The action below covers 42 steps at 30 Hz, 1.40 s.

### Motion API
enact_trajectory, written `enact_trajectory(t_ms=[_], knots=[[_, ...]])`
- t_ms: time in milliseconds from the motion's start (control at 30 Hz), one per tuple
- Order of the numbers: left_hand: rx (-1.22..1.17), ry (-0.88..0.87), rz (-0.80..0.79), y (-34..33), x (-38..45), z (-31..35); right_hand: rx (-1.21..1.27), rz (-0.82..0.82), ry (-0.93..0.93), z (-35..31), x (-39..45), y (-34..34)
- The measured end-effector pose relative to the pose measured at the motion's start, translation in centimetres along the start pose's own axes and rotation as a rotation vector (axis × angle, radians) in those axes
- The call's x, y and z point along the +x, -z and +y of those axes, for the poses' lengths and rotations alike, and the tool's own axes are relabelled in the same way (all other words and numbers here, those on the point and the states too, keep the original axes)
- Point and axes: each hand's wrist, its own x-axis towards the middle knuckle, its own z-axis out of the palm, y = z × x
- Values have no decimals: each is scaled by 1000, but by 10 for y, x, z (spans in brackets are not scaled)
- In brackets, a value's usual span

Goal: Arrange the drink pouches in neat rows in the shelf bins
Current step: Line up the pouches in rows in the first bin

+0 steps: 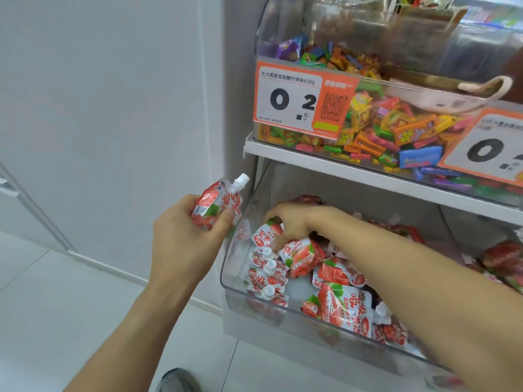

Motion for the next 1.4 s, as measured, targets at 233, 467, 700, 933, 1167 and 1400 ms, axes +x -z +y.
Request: enact_trajectory(t_ms=[233,467,700,933,1167,1400], knots=[[-11,-39,12,1,-2,7,52,471,111,17,-34,-3],[-16,-37,9,1,-4,8,-93,484,140,3,-68,-15],[-22,-27,-2,3,-3,5,-100,781,130,-13,-66,-26],[-29,-20,-15,3,-3,4,24,259,11,-26,-72,-23],[-54,-46,-7,4,-4,5,136,274,6,-26,-60,-34],[-71,-45,-43,5,-4,1,218,366,35,-13,-63,-36]])
